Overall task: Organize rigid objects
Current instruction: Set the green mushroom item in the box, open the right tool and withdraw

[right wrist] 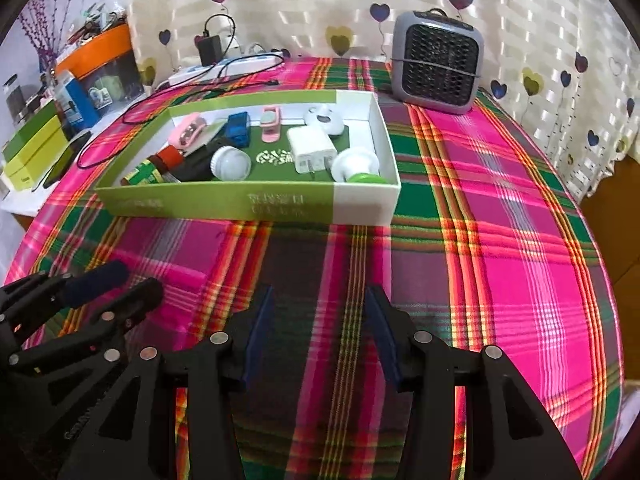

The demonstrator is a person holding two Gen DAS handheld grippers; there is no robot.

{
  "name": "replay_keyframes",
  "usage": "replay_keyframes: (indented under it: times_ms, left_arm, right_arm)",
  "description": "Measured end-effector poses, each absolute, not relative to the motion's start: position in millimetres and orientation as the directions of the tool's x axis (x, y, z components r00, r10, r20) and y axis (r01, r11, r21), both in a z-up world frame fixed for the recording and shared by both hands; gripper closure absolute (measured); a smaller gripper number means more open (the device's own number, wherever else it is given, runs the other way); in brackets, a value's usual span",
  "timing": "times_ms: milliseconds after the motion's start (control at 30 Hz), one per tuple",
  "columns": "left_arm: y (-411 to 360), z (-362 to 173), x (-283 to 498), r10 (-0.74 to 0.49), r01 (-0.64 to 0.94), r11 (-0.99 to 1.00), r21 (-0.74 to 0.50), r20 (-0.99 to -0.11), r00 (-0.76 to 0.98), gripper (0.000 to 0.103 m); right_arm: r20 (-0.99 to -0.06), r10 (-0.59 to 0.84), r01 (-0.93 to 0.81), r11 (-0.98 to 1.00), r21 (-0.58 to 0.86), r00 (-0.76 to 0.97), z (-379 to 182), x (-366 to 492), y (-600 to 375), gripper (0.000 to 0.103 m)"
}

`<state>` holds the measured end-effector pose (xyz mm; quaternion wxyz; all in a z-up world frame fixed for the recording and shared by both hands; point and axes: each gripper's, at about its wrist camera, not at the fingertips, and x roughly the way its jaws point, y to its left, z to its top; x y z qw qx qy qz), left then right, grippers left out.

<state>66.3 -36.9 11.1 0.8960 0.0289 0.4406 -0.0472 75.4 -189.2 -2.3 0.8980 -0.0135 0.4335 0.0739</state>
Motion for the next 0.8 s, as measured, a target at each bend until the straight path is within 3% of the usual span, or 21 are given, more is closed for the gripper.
replay_keyframes:
  times_ms: [800]
  left_arm:
    - [-37.7,10.4,66.9,-0.052,0.097,0.995,0.010,-0.788,0.614,0.069]
  right_arm:
    - [-0.780,0.116,-0.143,0.989,0.034,0.615,-2.8,75.8,-188.7,0.055]
